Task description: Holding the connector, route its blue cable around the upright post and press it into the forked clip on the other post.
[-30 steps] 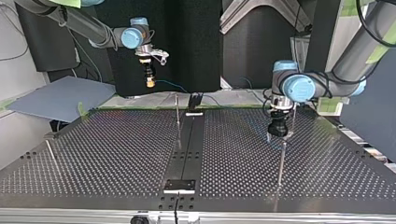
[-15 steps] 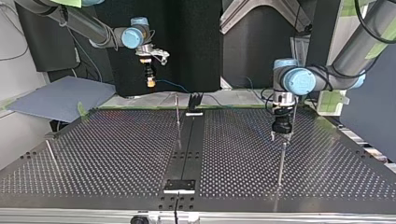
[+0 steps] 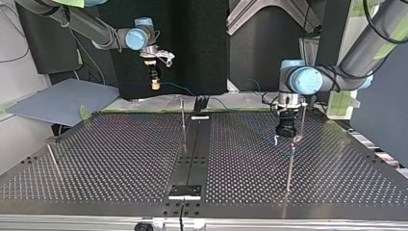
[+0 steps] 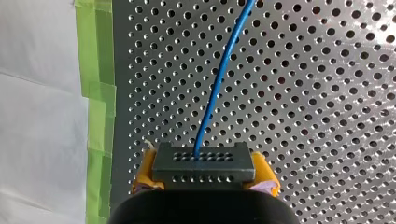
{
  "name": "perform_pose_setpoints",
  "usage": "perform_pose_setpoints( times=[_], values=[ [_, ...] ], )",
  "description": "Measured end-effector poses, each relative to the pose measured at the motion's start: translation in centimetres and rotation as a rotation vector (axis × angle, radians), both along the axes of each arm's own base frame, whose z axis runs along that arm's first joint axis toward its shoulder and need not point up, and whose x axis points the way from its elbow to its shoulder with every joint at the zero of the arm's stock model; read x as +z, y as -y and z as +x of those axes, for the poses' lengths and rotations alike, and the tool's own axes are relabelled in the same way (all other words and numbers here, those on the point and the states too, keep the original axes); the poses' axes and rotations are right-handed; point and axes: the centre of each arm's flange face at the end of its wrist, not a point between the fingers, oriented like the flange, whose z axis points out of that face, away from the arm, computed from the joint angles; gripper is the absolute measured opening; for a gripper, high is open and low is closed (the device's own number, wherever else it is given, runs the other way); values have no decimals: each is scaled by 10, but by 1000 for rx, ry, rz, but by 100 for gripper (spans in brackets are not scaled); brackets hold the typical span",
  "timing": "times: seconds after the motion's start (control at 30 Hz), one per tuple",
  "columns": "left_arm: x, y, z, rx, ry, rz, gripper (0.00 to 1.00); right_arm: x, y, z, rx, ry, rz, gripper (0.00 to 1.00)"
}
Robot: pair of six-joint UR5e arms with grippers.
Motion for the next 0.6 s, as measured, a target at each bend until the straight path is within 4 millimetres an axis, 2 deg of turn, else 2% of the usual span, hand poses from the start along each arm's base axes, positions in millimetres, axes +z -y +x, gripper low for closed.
perform_pose_setpoints(
  times=[0.3,0.6],
  values=[
    [-20,3,-20,-3,-54,-52,99,0,-1,0,1,-6,1,0],
    [-17,3,-29,8,-66,-20,99,0,-2,1,3,-8,2,0]
  ],
)
